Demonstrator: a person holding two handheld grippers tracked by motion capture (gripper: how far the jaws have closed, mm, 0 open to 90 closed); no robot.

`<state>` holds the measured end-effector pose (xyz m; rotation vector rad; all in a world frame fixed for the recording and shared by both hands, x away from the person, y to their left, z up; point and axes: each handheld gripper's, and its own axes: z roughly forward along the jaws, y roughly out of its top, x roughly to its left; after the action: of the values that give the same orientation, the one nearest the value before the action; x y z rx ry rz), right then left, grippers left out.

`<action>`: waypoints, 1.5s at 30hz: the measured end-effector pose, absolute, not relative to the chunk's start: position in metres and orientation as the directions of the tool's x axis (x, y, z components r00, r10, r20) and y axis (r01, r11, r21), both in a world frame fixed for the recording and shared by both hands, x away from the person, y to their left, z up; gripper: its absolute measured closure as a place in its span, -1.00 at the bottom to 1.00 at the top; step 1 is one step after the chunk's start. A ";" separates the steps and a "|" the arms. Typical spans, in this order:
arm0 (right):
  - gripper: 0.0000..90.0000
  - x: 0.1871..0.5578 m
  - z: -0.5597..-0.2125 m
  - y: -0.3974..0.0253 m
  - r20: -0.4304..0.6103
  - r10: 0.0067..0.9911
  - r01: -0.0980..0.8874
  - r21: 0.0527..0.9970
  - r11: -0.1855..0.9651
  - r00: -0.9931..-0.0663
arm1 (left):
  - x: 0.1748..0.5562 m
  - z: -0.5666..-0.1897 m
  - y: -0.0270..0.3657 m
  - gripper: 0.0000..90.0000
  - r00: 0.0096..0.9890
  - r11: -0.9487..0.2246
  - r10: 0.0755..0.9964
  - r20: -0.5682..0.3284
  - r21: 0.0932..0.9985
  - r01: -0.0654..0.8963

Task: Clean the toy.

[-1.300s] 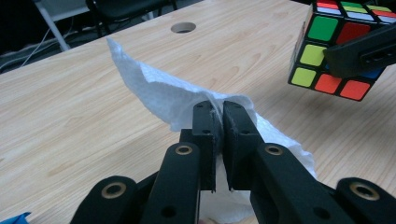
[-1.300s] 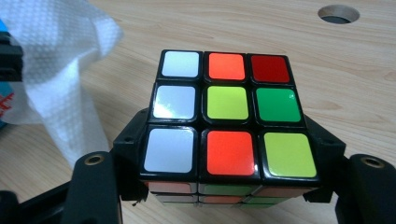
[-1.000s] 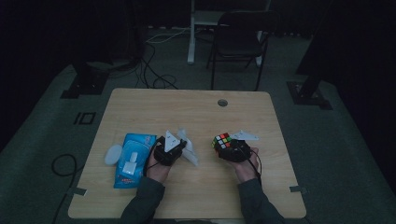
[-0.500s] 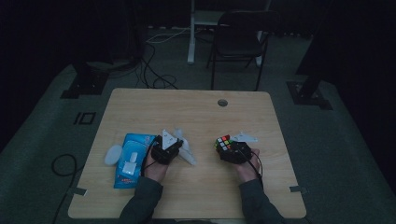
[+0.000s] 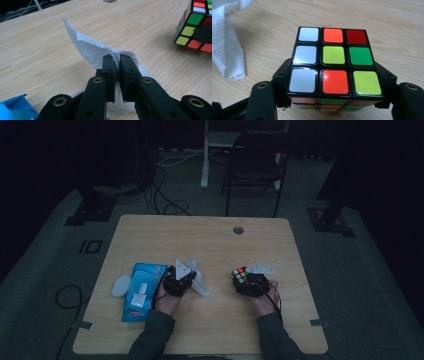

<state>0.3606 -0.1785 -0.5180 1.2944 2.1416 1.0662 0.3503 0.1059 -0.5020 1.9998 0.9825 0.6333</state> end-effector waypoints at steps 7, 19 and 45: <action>-0.25 0.361 -0.521 -0.179 0.018 0.876 0.556 0.779 0.289 -0.481 | 0.352 -0.507 0.103 0.84 0.570 -0.383 0.818 0.084 0.818 0.429; -0.25 0.361 -0.529 -0.175 -0.005 0.874 0.561 0.765 0.316 -0.485 | 0.353 -0.511 0.102 0.82 0.573 -0.392 0.816 0.083 0.808 0.441; -0.45 0.364 -0.534 -0.176 0.004 0.859 0.563 0.757 0.332 -0.511 | 0.355 -0.511 0.103 0.36 0.572 -0.380 0.818 0.057 0.801 0.463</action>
<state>0.3643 -0.1762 -0.5342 1.2553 2.2031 1.0115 0.3547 0.1026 -0.5113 2.0322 1.0218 0.5859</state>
